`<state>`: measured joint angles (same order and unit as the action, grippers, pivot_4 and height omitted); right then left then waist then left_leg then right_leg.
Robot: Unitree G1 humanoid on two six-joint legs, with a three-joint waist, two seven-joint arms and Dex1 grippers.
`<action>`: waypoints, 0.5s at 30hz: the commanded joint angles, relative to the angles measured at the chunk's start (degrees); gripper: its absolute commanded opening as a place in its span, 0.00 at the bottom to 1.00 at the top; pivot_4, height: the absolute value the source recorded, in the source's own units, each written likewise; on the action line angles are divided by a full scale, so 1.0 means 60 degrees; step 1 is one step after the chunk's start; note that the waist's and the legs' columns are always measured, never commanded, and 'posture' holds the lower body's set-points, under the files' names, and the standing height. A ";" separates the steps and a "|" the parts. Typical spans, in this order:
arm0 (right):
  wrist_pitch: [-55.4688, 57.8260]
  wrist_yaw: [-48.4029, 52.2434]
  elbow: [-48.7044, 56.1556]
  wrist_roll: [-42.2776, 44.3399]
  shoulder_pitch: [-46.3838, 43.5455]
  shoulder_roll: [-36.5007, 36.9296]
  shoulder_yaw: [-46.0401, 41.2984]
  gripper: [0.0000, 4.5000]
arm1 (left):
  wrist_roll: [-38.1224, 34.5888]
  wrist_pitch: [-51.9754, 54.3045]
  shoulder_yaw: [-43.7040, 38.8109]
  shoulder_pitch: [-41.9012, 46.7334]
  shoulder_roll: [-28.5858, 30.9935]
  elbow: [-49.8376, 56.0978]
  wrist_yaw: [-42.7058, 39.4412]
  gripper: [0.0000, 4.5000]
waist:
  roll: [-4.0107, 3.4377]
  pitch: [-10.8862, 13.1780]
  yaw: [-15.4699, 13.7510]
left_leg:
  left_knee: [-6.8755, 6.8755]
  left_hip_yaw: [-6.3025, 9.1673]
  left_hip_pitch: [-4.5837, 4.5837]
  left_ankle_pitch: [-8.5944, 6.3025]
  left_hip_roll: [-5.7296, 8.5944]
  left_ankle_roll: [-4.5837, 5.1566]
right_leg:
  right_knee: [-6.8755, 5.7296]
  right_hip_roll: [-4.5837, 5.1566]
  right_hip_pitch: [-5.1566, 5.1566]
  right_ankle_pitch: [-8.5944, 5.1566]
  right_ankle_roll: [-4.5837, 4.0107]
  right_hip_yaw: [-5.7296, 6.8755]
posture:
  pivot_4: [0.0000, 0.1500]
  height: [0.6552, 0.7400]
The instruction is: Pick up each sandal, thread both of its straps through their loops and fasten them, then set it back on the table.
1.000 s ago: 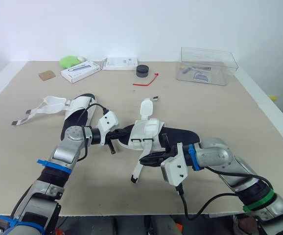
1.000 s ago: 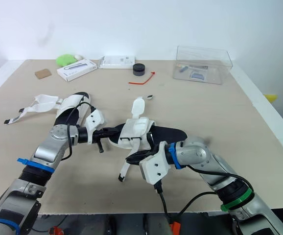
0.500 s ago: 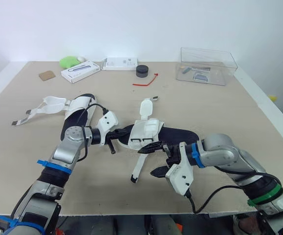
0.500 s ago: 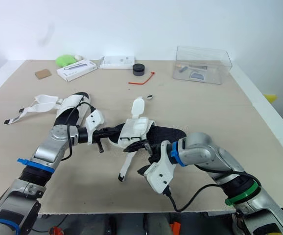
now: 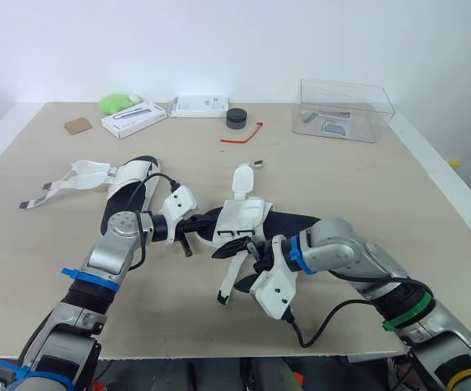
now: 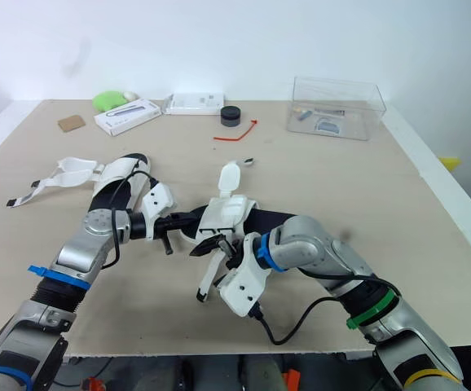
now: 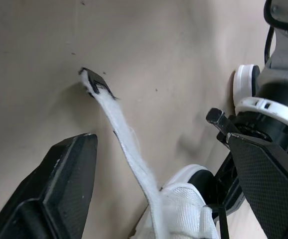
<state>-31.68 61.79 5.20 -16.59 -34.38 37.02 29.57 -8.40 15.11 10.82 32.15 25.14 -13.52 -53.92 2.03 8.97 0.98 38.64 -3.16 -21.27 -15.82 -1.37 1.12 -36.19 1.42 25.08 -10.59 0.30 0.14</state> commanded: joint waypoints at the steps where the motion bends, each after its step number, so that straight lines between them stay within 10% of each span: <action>1: 0.0111 0.0072 0.0078 0.0353 -0.0046 -0.0042 -0.0084 0.60 | 0.0197 0.0224 0.0111 -0.0218 0.0065 -0.0194 0.0067 0.00 | 0.0000 0.0000 0.0000 | 0.0000 0.0000 0.0000 0.0000 0.0000 0.0000 | 0.0000 -0.0001 0.0000 0.0000 0.0000 0.0000 | 1.00 1.00; 6: 0.0571 0.0176 0.0274 0.0779 0.0166 -0.0021 -0.0212 0.03 | 0.0198 0.0222 0.0101 -0.0206 0.0054 -0.0230 0.0093 0.00 | 0.0000 0.0000 0.0001 | 0.0000 0.0001 0.0001 0.0000 -0.0002 0.0000 | 0.0000 -0.0003 -0.0001 0.0000 0.0000 0.0001 | 1.00 1.00; 15: 0.3908 -0.0250 0.1135 0.3249 0.0511 -0.0830 -0.1351 0.03 | 0.0215 0.0185 0.0080 -0.0167 0.0084 -0.0332 0.0059 0.00 | 0.0001 -0.0001 0.0003 | 0.0001 0.0001 0.0005 0.0005 -0.0021 -0.0008 | -0.0001 -0.0017 -0.0003 0.0004 -0.0007 0.0004 | 1.00 1.00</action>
<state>-12.92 61.79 8.77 -1.74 -31.25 33.18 24.57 -8.40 15.09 10.44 32.15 25.17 -13.96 -53.75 2.04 8.96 1.00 38.65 -3.15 -21.23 -15.79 -1.51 1.07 -36.20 1.31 25.06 -10.56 0.26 0.16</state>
